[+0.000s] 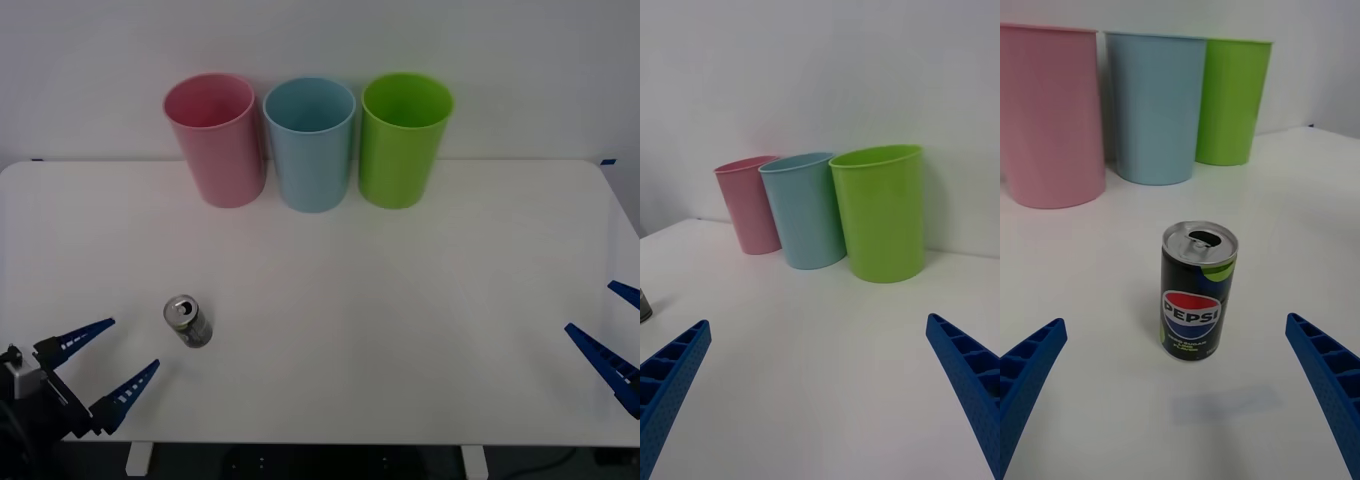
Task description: Grasp the object on the table and drop it into the matching bin: aluminum can to the light blue bin, PET bottle to the pink bin.
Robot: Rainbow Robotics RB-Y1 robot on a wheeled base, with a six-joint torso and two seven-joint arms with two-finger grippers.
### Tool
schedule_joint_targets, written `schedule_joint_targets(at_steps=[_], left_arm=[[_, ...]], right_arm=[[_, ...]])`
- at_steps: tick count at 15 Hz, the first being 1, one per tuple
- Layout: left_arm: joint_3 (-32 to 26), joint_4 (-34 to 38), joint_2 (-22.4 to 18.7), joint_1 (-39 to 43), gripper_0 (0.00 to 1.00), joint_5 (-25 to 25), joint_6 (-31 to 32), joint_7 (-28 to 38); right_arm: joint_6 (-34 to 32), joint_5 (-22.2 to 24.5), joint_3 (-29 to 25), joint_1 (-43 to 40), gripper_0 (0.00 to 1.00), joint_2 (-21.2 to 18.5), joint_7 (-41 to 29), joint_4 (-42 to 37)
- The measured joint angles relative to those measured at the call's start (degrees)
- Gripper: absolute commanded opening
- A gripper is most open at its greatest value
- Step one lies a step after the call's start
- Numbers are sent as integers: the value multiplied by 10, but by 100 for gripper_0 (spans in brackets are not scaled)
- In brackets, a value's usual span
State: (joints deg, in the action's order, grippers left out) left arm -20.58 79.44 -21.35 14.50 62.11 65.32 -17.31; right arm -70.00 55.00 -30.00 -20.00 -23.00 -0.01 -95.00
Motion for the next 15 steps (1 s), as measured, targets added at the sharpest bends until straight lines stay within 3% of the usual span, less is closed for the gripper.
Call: schedule_joint_targets(at_steps=[7, 15], left_arm=[[-2, -1, 33, -24, 100, 68, -25, -11], [8, -20, 67, -59, 100, 107, -66, -13]], right_arm=[[0, 0, 0, 0, 100, 0, 0, 0], [0, 0, 0, 0, 100, 0, 0, 0]])
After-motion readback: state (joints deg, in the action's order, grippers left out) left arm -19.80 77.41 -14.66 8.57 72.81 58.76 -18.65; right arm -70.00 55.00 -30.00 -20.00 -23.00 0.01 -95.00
